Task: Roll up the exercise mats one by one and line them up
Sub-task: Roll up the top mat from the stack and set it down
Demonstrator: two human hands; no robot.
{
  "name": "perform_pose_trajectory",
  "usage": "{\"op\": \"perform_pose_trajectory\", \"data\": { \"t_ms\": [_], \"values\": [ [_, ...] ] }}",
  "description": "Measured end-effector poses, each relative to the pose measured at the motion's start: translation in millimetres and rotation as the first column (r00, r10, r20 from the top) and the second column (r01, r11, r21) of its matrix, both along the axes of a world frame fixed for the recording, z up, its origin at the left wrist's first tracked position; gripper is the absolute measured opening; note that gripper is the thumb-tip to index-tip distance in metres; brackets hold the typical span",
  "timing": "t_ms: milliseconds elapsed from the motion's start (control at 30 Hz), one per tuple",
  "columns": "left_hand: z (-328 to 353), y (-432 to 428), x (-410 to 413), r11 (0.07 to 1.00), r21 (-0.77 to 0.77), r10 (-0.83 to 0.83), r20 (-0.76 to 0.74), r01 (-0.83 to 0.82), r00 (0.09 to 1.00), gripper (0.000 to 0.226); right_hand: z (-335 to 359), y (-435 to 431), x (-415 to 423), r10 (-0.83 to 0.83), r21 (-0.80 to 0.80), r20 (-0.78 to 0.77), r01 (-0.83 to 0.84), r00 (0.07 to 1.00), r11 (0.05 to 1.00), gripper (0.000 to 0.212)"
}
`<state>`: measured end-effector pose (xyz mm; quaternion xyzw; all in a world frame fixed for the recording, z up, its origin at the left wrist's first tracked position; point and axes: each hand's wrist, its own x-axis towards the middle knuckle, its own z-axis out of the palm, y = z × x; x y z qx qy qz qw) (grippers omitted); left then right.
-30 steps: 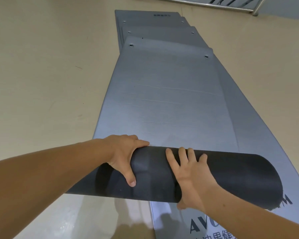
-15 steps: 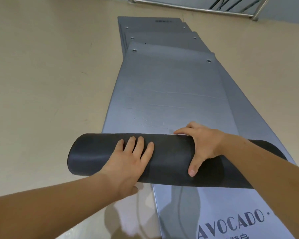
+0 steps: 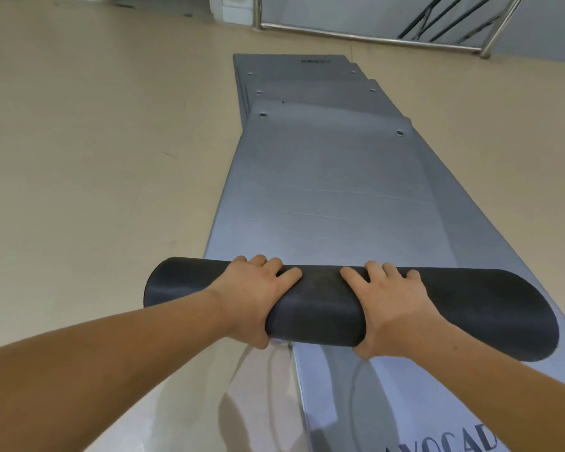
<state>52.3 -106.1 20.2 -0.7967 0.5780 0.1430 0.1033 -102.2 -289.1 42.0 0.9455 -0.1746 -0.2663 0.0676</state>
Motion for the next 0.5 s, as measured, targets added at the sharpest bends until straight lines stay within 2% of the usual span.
{"op": "perform_pose_trajectory", "data": {
  "t_ms": [133,233,400,500],
  "values": [
    [27,-7,-4,0.999,0.013,-0.029,-0.032,0.029,0.999,0.088,16,-8,-12,-0.019,0.094,0.067,0.013,0.998,0.996,0.096],
    [51,-18,-9,0.993,0.101,-0.048,-0.143,0.063,0.989,0.079,29,-14,-24,-0.014,0.2,0.008,0.013,1.0,0.98,0.084],
    [47,-24,-20,0.959,0.274,0.043,-0.39,0.072,0.92,0.081,29,-19,-41,0.019,0.353,-0.157,0.038,0.987,0.935,0.09],
    [34,-16,-15,0.959,0.282,0.113,-0.4,0.005,0.909,0.093,18,-22,-34,0.008,0.395,-0.135,0.046,0.991,0.918,0.104]
  ]
}}
